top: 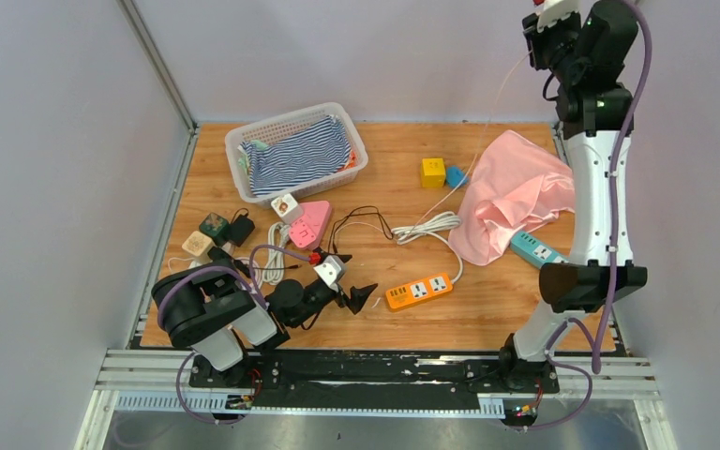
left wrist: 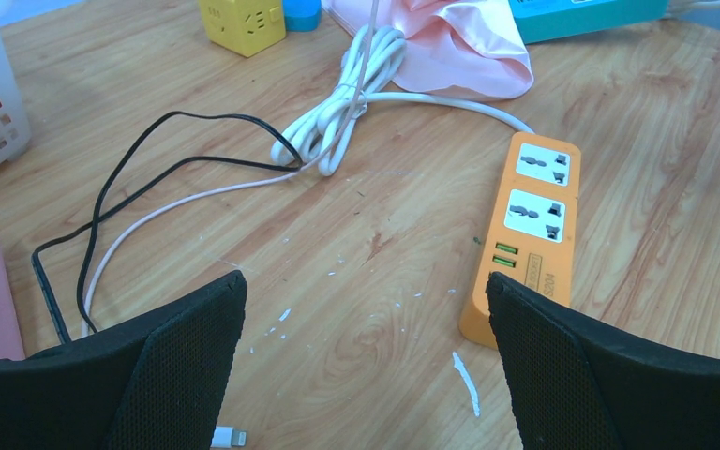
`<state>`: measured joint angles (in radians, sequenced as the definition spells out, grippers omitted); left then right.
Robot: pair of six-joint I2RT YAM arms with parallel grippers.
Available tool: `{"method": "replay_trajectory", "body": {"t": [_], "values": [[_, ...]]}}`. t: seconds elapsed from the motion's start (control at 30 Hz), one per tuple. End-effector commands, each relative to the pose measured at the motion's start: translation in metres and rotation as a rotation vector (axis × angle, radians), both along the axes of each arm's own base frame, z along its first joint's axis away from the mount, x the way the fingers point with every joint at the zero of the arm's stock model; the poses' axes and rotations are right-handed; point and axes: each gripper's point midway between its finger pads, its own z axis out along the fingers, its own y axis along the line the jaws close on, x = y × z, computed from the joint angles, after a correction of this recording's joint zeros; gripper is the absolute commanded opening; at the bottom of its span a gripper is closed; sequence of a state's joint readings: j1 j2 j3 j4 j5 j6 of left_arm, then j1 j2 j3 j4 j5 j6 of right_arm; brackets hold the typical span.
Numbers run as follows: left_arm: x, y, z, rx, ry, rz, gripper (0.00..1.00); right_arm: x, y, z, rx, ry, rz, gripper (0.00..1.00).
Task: Pull the plug off the socket
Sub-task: Place the plug at the center of the board.
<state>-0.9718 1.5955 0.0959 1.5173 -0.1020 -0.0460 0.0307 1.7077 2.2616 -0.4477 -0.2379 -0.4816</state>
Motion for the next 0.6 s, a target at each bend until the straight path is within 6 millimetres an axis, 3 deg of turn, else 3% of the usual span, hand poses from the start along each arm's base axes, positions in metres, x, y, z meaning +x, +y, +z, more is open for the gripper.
{"method": "replay_trajectory", "body": {"t": [0.0, 0.2, 0.27, 0.4, 0.47, 0.57], "values": [[0.006, -0.001, 0.008, -0.032, -0.012, 0.022, 1.00, 0.034, -0.018, -0.039, 0.080, 0.065, -0.041, 0.00], [0.006, 0.000, 0.008, -0.033, -0.011, 0.023, 1.00, 0.076, 0.000, -0.195, 0.172, 0.419, 0.080, 0.00], [0.006, 0.000, 0.007, -0.032, -0.010, 0.024, 1.00, 0.083, 0.006, -0.236, 0.210, 0.517, 0.108, 0.00], [0.006, 0.000, 0.007, -0.032, -0.010, 0.025, 1.00, 0.087, 0.012, -0.301, 0.239, 0.670, 0.133, 0.00], [0.006, -0.001, 0.007, -0.032, -0.011, 0.023, 1.00, 0.088, 0.014, -0.330, 0.249, 0.729, 0.135, 0.18], [0.006, -0.002, 0.007, -0.030, -0.010, 0.020, 1.00, 0.088, 0.014, -0.364, 0.264, 0.799, 0.127, 0.30]]}}
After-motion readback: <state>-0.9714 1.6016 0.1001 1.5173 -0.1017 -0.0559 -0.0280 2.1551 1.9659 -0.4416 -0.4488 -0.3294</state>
